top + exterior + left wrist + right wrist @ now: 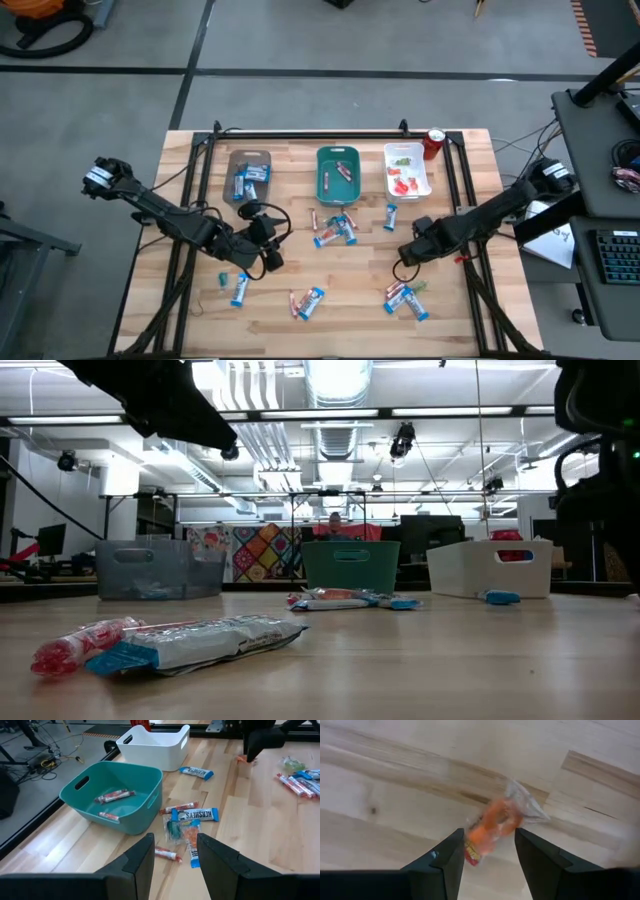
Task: Sort candy
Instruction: Put the orange gummy into the white bin, then put the blue gummy into the white bin
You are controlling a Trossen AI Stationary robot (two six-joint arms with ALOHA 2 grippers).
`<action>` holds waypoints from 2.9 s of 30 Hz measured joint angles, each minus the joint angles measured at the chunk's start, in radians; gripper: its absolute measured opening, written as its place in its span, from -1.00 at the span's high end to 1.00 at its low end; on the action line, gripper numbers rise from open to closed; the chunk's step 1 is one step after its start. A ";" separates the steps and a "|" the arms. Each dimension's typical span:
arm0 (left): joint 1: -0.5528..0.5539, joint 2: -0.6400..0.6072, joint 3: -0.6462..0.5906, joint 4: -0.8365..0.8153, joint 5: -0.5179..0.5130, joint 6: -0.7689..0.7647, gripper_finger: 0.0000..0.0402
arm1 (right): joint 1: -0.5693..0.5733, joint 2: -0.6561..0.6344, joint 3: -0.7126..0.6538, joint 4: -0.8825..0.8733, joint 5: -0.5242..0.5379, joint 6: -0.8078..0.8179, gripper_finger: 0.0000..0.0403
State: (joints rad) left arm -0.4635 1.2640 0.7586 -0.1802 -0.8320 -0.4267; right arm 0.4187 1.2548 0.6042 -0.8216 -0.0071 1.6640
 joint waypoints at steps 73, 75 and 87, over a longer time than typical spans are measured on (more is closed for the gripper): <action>0.004 0.001 0.013 0.061 0.164 -0.205 0.35 | -0.822 -0.054 0.284 0.048 0.380 -1.029 0.29; 0.004 0.001 0.015 0.058 0.224 -0.224 0.34 | -0.793 -0.076 0.307 0.051 0.335 -1.029 0.27; -0.022 0.001 0.047 -0.085 0.403 -0.384 0.34 | -0.446 -0.113 0.417 0.065 0.257 -1.014 0.32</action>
State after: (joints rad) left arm -0.4859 1.2652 0.8054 -0.2655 -0.4288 -0.8105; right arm -0.0275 1.1419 1.0207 -0.7570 0.2504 0.6496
